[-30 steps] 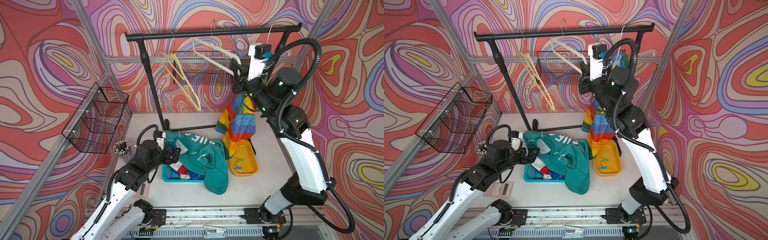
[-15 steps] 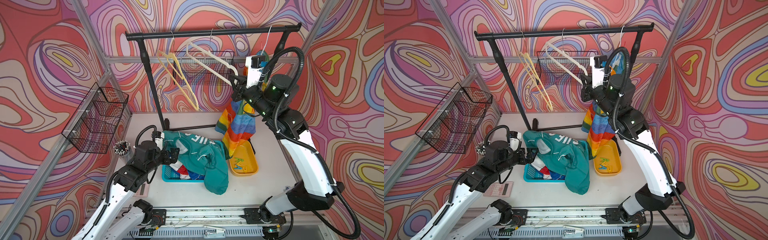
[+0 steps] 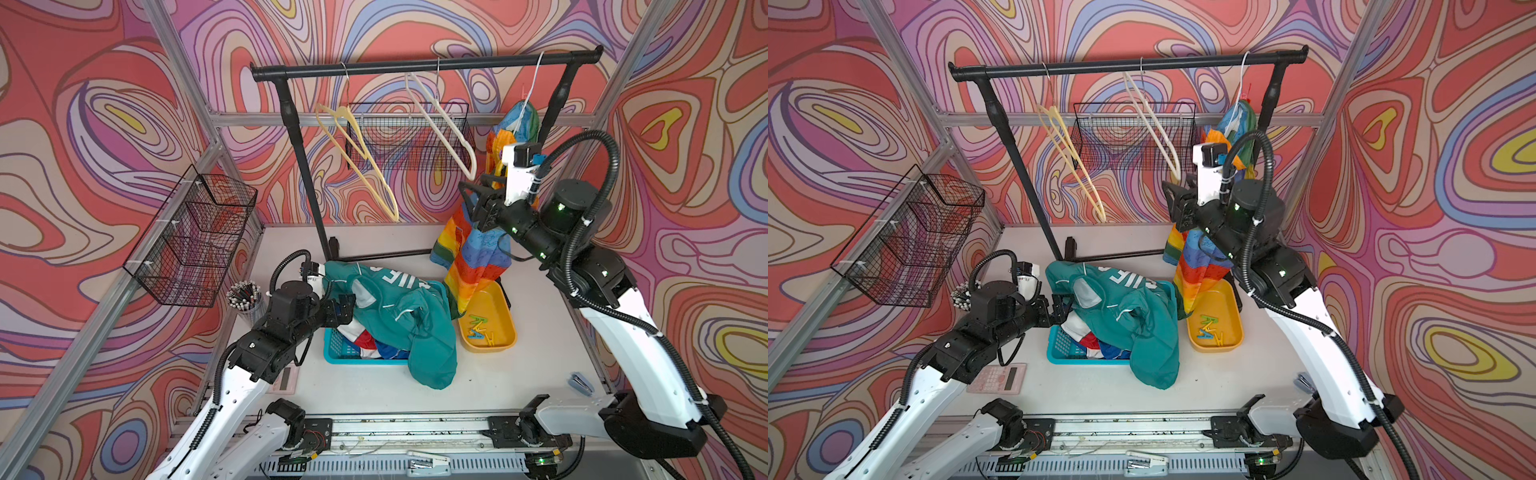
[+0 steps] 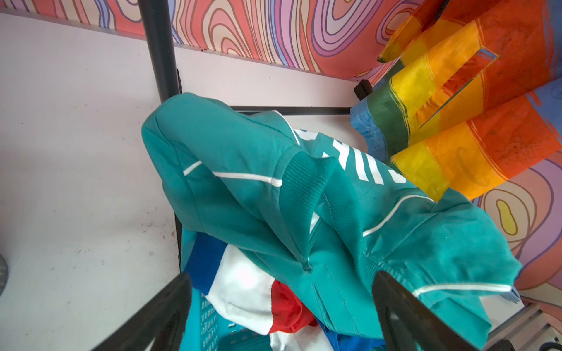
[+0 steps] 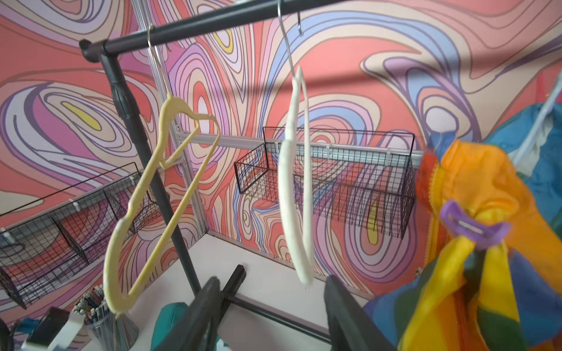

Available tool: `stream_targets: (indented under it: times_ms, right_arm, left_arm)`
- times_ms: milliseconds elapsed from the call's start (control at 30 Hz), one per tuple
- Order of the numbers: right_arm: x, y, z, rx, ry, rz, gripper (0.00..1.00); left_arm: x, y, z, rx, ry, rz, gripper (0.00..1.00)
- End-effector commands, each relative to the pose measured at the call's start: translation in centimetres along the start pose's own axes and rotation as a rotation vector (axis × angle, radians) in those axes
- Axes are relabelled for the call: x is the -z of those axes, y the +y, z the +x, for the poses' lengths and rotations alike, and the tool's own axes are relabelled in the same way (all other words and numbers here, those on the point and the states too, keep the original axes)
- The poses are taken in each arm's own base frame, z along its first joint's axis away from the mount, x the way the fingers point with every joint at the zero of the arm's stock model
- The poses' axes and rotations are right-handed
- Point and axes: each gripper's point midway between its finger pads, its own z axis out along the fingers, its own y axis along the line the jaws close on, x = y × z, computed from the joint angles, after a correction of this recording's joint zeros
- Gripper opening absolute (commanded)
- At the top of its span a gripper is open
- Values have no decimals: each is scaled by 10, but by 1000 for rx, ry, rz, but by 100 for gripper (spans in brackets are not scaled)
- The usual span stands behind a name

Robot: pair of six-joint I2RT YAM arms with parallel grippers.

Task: Remove the clothespins securing jackets to the hanger
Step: Place the hanger on the clothesline, then adjust the jacket in the basket.

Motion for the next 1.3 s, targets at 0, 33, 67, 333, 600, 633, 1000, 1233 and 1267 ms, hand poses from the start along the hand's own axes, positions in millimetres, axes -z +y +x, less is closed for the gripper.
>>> stream_targets:
  times_ms: [0,33,67,333,600,633,1000,1233,1267]
  right_arm:
    - [11,14,51,-17,85,-32,56]
    - [16,19,66,-31,101,-46,56]
    - [21,25,81,-50,122,-65,57]
    - [46,84,212,-50,411,-182,59]
    - [85,67,318,-88,652,-90,70]
    - [91,65,326,-107,674,-85,74]
    - [102,84,377,-220,785,-163,41]
    - [79,105,361,-302,680,-238,0]
    - [76,107,356,-308,665,-244,0]
  left_arm:
    - [-10,-3,-13,-28,-37,16,97]
    - [-15,-2,-15,-34,-33,6,98]
    - [-20,0,-16,-41,-25,-7,99]
    - [-37,18,-38,-108,-77,-126,100]
    - [-59,7,-39,-159,-42,-50,99]
    - [-65,6,-36,-162,-29,-41,98]
    - [-90,-27,-7,-109,43,217,12]
    - [-61,-53,2,12,-4,392,0]
    - [-53,-57,1,13,-19,406,0]
